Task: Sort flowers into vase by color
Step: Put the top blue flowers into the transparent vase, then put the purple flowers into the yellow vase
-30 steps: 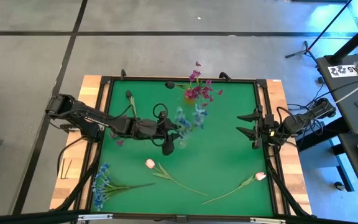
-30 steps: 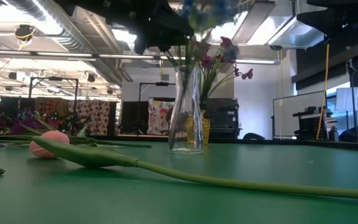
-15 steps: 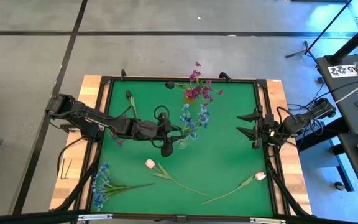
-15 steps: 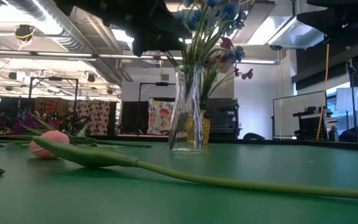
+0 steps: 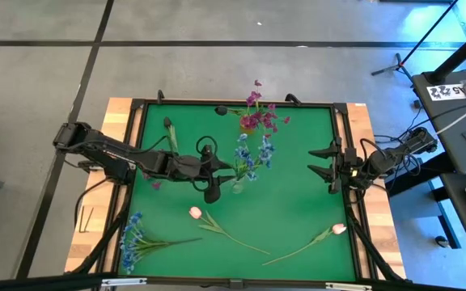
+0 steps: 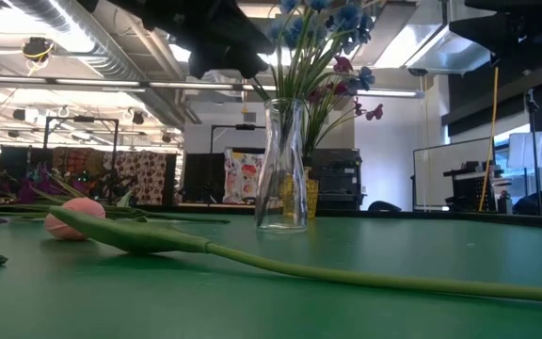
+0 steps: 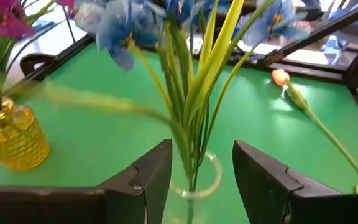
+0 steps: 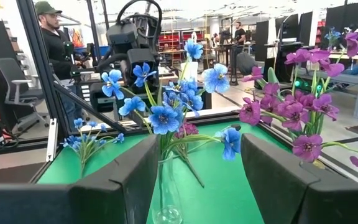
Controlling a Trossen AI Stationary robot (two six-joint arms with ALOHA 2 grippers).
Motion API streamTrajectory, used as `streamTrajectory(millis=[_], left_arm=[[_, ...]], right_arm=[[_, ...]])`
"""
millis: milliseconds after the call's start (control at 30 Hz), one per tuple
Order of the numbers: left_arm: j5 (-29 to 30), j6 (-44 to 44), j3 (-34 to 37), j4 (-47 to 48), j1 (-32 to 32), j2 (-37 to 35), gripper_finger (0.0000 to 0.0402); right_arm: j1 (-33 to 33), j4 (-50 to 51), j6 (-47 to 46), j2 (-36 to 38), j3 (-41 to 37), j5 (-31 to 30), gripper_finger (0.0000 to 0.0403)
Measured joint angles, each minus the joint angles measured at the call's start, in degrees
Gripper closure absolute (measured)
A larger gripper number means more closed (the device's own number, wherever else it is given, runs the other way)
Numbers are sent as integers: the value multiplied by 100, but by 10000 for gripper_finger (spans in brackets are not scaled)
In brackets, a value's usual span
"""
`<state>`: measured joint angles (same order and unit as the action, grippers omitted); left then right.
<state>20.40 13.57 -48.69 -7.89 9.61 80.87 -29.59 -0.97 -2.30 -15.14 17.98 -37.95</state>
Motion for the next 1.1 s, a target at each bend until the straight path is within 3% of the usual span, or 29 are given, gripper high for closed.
streamTrajectory(millis=[1100], left_arm=[[203, 709, -2, 2350, 165, -1619, 238]], right_arm=[[1, 111, -86, 0, 2, -2, 176]])
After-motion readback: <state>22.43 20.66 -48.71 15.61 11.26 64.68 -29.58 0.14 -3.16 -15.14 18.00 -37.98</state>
